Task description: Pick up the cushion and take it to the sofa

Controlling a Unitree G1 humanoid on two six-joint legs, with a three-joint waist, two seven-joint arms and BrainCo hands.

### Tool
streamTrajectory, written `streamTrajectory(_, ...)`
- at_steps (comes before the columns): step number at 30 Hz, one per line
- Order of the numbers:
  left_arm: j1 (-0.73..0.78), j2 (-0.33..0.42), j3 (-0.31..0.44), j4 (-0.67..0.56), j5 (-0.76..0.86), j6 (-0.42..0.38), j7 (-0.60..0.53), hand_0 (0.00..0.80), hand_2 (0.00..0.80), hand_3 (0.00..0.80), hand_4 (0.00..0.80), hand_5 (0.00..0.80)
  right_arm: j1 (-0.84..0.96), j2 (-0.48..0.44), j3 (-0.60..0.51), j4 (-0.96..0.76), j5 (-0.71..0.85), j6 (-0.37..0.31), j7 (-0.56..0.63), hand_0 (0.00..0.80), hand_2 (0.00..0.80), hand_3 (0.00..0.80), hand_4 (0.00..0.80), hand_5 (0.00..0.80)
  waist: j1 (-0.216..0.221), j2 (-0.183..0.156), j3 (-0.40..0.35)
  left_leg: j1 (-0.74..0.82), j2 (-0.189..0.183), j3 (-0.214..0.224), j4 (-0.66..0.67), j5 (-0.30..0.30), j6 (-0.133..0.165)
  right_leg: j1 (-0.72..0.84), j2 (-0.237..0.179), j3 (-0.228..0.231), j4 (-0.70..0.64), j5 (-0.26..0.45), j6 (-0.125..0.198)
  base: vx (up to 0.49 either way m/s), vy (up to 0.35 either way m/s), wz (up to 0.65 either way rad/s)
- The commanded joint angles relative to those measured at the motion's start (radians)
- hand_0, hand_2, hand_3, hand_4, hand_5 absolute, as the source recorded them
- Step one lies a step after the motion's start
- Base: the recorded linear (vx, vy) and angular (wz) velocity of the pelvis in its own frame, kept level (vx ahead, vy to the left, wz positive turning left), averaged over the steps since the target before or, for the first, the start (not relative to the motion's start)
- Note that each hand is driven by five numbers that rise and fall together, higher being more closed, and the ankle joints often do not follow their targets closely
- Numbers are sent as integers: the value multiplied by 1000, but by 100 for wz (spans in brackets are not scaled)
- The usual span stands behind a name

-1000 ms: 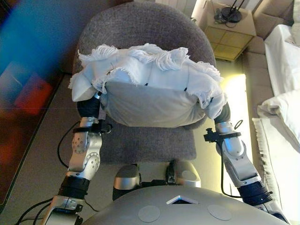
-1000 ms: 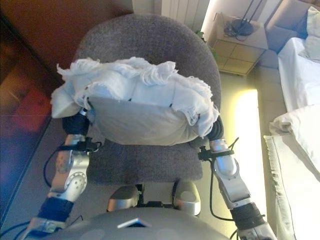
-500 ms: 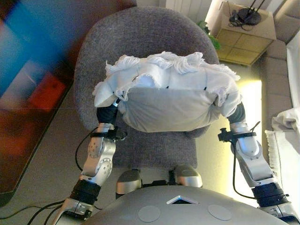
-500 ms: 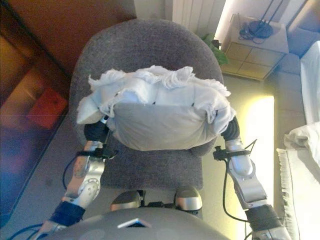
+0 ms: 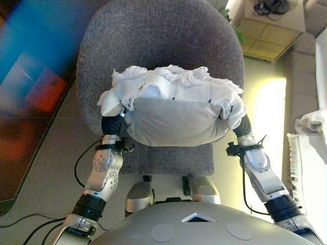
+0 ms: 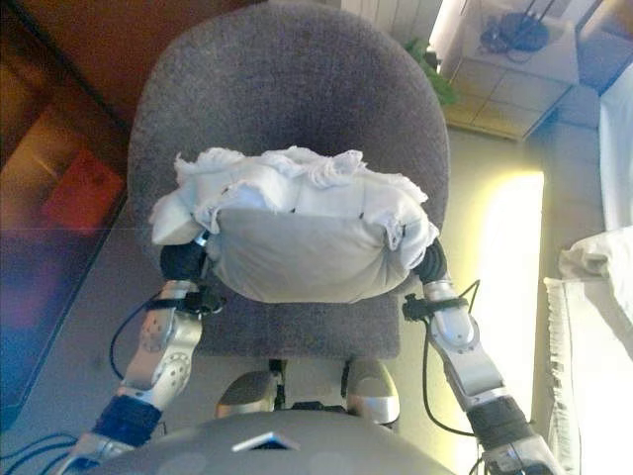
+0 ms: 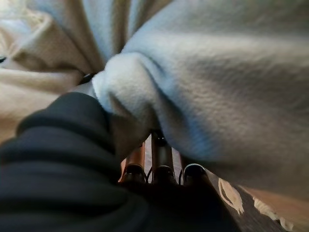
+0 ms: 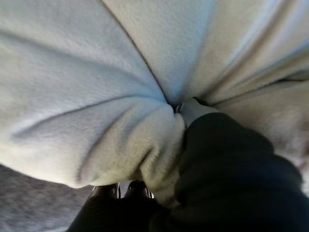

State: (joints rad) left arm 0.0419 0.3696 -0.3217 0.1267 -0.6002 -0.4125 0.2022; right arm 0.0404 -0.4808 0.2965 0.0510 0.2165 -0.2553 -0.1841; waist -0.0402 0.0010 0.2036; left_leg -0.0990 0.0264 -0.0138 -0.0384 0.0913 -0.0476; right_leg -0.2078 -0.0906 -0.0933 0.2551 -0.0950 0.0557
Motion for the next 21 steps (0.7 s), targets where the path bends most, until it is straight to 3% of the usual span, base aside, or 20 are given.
streamTrajectory(1,-202,-40,-22,-34,114,-130,1,800,800,800,800,800,-193,67,69,-71,8,-115,-13,800,800,800,800,800,-2,-43,141,53,-57,25,68,-184,49,-54,5,8,-192,194,85,-111,-30,2)
streamTrajectory(10,-445,-112,-77,159,169,-182,88,800,800,800,800,800,-441,120,104,101,-25,-137,-79,800,800,800,800,800,-8,-39,277,-133,-82,24,198,-176,52,-170,3,36,-103,173,73,-103,-18,3)
streamTrajectory(14,-564,-144,-93,275,242,-199,143,800,800,800,800,800,-572,143,116,170,-39,-95,-105,800,800,800,800,800,-14,-49,316,-186,-81,35,211,-168,44,-202,10,41,-114,180,66,-68,-45,5)
streamTrajectory(20,-733,-170,-78,495,201,-172,183,800,800,800,800,800,-748,155,145,392,39,-21,-144,800,800,800,800,800,-18,-52,316,-259,-74,46,219,-153,20,-257,18,31,-125,183,54,-16,-9,1)
streamTrajectory(21,-768,-170,-80,546,170,-171,191,759,759,759,759,759,-786,156,157,450,36,-21,-162,800,800,800,800,800,-18,-52,316,-269,-72,46,217,-148,15,-265,19,28,-125,183,51,0,0,0)
